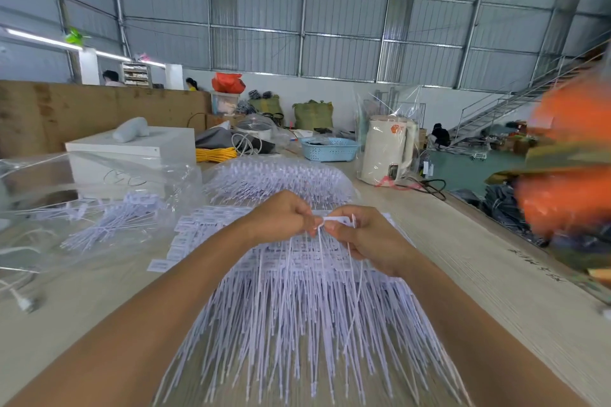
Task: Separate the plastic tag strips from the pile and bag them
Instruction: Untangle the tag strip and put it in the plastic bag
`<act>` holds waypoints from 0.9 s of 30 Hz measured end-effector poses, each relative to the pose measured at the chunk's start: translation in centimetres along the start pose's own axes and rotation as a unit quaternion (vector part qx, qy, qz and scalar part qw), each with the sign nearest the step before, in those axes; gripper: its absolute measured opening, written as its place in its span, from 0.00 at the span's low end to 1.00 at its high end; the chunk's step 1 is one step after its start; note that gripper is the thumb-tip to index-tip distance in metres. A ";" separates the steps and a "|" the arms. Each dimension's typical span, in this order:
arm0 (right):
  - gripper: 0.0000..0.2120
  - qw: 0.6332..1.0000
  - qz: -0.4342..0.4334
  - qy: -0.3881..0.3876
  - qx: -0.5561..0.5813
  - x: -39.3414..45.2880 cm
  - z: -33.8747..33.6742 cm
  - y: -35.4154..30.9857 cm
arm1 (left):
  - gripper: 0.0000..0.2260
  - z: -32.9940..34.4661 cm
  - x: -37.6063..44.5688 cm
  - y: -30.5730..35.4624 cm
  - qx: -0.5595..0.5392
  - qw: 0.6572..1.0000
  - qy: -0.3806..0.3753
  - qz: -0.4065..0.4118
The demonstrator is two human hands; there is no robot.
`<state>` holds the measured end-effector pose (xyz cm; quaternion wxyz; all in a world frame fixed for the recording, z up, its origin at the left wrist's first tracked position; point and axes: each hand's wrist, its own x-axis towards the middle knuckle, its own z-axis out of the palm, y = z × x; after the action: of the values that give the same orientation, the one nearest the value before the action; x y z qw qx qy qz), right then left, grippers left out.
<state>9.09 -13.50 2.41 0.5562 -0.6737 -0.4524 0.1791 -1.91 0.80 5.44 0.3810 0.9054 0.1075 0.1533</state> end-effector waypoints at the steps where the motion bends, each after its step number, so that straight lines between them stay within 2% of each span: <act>1: 0.04 1.000 -0.016 0.005 -0.026 0.0 0.1 0.0 | 0.11 0.0 0.0 0.1 -0.020 1.000 0.006 -0.009; 5: 0.03 0.976 -0.128 0.081 -0.155 0.2 0.7 -0.2 | 0.11 -0.1 0.2 0.2 -0.080 0.995 0.020 -0.051; 8: 0.06 0.922 -0.227 0.110 -0.293 0.0 0.9 0.3 | 0.13 -0.5 0.1 0.5 -0.159 0.983 -0.020 -0.090; 9: 0.07 0.916 -0.226 0.125 -0.307 -0.1 0.8 0.8 | 0.14 -0.7 0.0 0.6 -0.171 0.980 -0.033 -0.095; 12: 0.06 0.947 -0.103 0.197 -0.231 -0.2 -0.2 1.7 | 0.13 -0.8 -0.3 0.6 -0.132 0.987 -0.041 -0.077; 15: 0.08 0.982 0.018 0.187 -0.023 -0.1 -1.0 2.2 | 0.09 -0.7 -0.4 0.5 -0.099 0.992 -0.047 -0.060; 17: 0.08 0.974 0.056 0.170 0.139 -0.1 -1.2 2.2 | 0.05 -0.5 -0.3 0.5 -0.072 0.995 -0.051 -0.056; 18: 0.08 0.969 0.062 0.161 0.175 -0.2 -1.3 2.1 | 0.05 -0.4 -0.2 0.5 -0.050 0.996 -0.052 -0.053; 23: 0.16 0.985 0.046 0.089 0.141 0.0 -1.1 0.6 | 0.11 0.0 0.0 1.1 0.036 0.995 -0.086 -0.034; 27: 0.12 0.999 0.037 0.012 0.033 0.4 0.6 -0.7 | 0.09 0.4 0.0 1.6 0.085 0.992 -0.092 -0.015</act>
<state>8.60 -12.90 2.94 0.5762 -0.6737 -0.4143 0.2060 -1.61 -0.53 6.30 0.3133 0.9430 0.0986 0.0537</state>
